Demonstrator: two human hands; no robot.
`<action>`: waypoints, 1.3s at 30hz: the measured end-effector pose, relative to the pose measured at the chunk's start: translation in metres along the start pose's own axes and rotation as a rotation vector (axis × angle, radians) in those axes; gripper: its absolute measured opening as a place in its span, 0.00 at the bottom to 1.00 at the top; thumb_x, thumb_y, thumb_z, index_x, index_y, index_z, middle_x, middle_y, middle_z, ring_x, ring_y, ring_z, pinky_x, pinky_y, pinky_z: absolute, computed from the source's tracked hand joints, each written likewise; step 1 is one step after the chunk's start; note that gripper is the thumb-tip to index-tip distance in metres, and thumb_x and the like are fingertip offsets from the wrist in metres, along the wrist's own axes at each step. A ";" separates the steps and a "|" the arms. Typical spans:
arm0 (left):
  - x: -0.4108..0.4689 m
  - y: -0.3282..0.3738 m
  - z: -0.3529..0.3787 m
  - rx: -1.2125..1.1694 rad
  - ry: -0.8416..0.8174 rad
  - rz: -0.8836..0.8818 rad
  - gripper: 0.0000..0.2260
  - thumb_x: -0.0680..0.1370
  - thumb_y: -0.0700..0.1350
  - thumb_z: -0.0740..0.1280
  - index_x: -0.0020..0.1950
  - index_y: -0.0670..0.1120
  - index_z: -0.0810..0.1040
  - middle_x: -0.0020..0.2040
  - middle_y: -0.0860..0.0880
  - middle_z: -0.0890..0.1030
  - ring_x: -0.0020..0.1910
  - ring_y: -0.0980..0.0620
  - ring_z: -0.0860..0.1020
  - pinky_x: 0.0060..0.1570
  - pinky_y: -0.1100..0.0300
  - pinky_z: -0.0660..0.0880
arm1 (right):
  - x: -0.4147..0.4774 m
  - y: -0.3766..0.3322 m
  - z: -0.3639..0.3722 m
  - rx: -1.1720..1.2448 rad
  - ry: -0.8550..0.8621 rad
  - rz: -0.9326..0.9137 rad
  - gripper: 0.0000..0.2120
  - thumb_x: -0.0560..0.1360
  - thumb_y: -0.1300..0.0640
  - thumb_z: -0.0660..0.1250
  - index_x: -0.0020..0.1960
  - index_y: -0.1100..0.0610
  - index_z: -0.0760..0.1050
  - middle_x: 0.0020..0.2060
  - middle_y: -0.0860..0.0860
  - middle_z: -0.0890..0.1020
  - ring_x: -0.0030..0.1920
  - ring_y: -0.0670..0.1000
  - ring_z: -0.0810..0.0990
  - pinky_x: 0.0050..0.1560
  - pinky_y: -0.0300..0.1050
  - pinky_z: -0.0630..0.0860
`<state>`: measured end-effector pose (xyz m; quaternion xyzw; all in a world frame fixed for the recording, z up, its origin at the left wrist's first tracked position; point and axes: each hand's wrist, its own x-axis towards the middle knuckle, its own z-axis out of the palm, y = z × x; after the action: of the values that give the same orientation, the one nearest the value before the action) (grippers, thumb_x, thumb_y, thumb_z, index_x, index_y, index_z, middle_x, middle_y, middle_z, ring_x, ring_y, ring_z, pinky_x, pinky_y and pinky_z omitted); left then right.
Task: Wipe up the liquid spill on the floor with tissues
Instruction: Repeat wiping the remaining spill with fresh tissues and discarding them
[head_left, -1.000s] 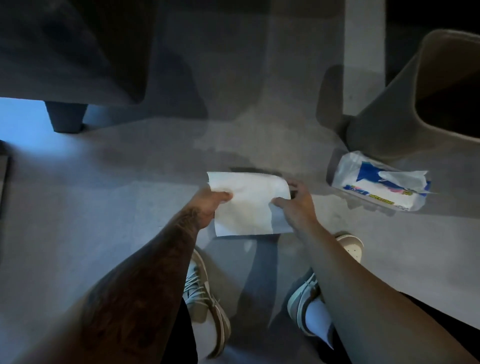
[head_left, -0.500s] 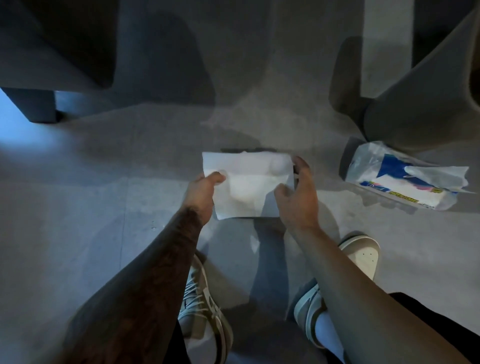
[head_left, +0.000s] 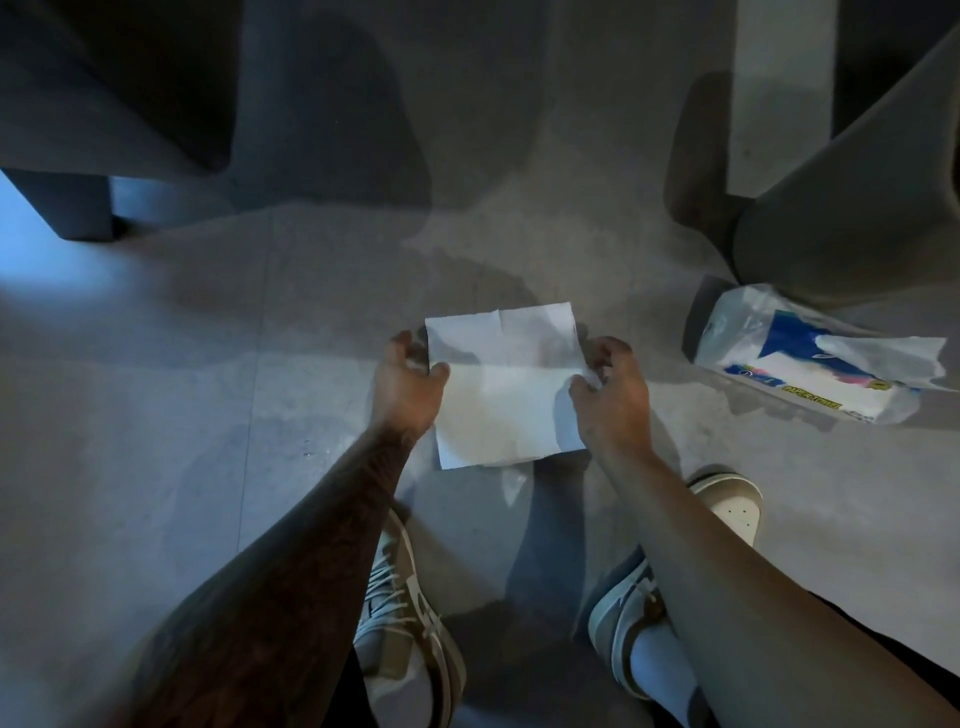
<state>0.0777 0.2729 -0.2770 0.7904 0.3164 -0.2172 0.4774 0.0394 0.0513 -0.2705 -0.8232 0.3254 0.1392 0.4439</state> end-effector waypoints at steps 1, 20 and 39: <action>0.002 -0.002 -0.004 0.105 0.030 0.032 0.19 0.75 0.43 0.72 0.64 0.49 0.72 0.55 0.54 0.78 0.55 0.50 0.79 0.59 0.47 0.79 | 0.001 0.000 0.001 -0.132 0.046 -0.075 0.22 0.76 0.53 0.70 0.68 0.48 0.69 0.63 0.46 0.76 0.62 0.52 0.75 0.66 0.53 0.75; 0.027 -0.037 -0.014 0.843 -0.083 -0.133 0.61 0.69 0.53 0.80 0.80 0.50 0.33 0.80 0.41 0.32 0.77 0.27 0.38 0.67 0.31 0.65 | 0.006 0.040 0.073 -0.999 -0.338 -0.763 0.31 0.83 0.39 0.49 0.81 0.49 0.47 0.81 0.54 0.45 0.80 0.60 0.41 0.78 0.62 0.48; 0.023 -0.031 -0.018 0.814 -0.119 -0.138 0.61 0.69 0.49 0.80 0.80 0.51 0.32 0.79 0.40 0.30 0.76 0.26 0.36 0.68 0.30 0.63 | -0.001 0.018 0.081 -0.875 -0.267 -0.626 0.30 0.79 0.44 0.60 0.78 0.48 0.58 0.81 0.54 0.50 0.79 0.62 0.45 0.76 0.65 0.50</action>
<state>0.0728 0.3063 -0.3034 0.8777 0.2287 -0.4014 0.1276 0.0314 0.1112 -0.3280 -0.9635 -0.0823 0.2258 0.1179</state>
